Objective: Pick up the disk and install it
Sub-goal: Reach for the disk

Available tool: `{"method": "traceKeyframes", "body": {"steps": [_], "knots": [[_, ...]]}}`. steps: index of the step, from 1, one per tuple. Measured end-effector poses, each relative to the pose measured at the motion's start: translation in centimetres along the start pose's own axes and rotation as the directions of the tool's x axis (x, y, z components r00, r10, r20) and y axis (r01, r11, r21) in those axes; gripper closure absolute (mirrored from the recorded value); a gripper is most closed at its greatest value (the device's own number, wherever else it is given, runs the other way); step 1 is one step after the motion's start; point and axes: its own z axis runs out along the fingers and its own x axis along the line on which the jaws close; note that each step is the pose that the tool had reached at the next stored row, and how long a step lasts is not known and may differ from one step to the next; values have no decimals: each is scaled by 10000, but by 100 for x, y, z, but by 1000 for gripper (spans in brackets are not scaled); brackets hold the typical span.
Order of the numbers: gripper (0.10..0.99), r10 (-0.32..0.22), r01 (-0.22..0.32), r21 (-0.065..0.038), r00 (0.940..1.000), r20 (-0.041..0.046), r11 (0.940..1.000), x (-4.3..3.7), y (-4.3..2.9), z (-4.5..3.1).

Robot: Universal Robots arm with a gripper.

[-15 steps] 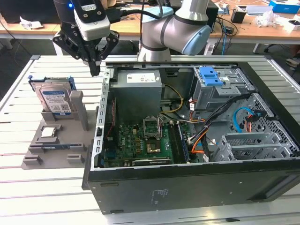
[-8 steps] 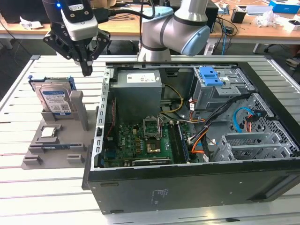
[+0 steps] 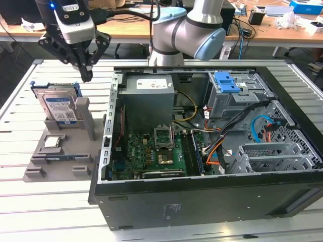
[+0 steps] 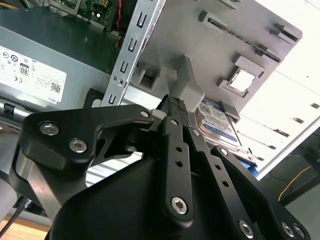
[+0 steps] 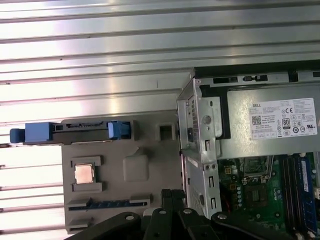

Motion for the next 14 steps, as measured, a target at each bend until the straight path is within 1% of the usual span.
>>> {"method": "traceKeyframes", "body": {"steps": [3,4,14], "knots": [[980,0,0,0,10000,0,10000,56,-4,-1],[980,1,-1,0,10000,0,10000,90,-7,-2],[980,0,0,0,10000,1,10000,251,-19,-6]]}}
